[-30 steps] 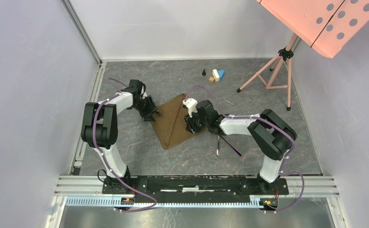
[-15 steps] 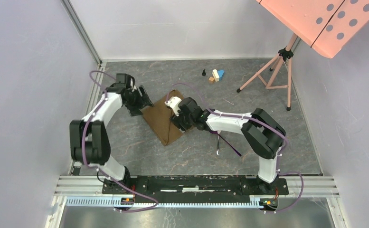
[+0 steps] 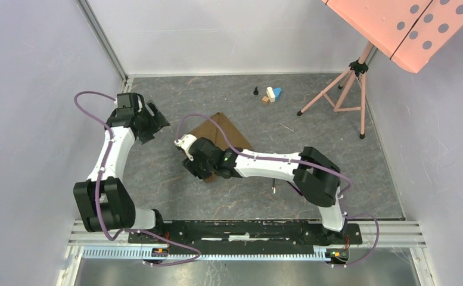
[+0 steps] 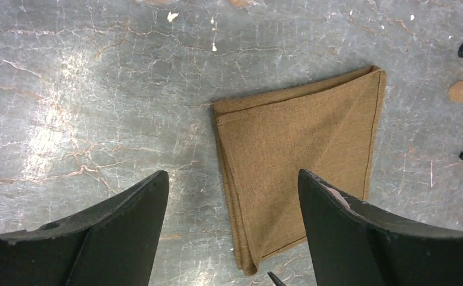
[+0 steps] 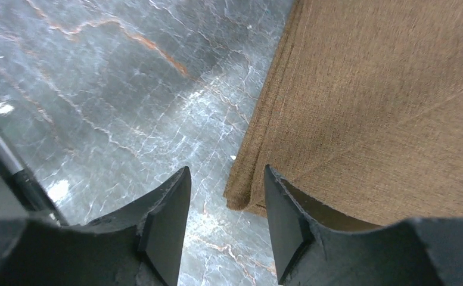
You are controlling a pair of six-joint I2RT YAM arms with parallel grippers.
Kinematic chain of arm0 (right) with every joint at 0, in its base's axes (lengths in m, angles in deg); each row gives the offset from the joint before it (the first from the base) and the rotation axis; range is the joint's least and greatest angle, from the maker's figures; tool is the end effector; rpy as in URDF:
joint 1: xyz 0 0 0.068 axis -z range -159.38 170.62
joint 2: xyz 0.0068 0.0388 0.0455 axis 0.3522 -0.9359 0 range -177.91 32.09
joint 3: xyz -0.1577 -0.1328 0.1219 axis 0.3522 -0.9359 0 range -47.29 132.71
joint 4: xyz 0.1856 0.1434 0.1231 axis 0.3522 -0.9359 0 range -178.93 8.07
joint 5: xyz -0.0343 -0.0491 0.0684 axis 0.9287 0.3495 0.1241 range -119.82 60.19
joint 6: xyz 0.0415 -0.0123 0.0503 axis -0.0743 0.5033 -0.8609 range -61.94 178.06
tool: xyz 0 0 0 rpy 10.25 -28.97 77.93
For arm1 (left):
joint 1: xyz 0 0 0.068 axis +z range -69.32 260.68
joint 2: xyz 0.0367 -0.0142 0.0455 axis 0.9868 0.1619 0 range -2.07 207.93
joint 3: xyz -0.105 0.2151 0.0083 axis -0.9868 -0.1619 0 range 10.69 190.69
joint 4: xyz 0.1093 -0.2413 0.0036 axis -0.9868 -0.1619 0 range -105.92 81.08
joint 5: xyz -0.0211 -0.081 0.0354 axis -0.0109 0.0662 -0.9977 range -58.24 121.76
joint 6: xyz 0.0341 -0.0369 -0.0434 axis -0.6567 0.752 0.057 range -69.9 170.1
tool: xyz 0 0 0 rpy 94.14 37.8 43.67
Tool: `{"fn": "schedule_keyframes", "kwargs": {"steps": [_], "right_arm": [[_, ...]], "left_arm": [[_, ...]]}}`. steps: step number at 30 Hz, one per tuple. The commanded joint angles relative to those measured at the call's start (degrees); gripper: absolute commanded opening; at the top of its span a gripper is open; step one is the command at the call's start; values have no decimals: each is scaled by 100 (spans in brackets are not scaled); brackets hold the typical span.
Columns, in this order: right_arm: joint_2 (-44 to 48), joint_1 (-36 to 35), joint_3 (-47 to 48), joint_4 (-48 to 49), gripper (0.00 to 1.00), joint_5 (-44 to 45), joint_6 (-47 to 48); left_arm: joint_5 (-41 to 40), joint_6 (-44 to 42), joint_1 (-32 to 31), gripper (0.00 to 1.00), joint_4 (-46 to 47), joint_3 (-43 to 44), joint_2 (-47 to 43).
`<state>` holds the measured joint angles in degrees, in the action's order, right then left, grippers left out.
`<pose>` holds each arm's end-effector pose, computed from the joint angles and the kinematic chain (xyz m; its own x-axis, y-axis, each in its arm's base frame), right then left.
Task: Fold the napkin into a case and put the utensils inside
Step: Move the upper triangle-folded napkin to the center of the board, then pick up the upper triangle-folded napkin from the center of the board.
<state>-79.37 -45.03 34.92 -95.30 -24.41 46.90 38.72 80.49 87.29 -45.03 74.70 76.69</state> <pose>0.1871 0.4018 0.1724 -0.4439 -0.5135 -0.7343 -0.8078 0.5841 0.0798 0.3093 0.0294 0.2353 -0.6453 -0.5803 -0.4969 -0.4227 0.8130 -0.4005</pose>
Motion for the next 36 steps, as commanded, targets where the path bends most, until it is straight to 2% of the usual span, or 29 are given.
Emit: {"fn": "schedule_keyframes", "kwargs": {"steps": [1,8,16,24,36], "right_arm": [[-438,-33,618,-500,56,399,-309],[-762,-128,963,-747,59,599,-189],[-959,-242,1016,-812,51,763,-180],[-1046,-299,974,-848,56,995,-139],[-1259,-404,665,-658,54,1230,-98]], "left_arm": [[106,-61,46,86,251,-182,-14],[296,-42,112,86,358,-371,59],[411,-25,148,88,405,-402,74],[463,-29,173,88,438,-432,72],[507,-25,191,88,463,-460,60]]}}
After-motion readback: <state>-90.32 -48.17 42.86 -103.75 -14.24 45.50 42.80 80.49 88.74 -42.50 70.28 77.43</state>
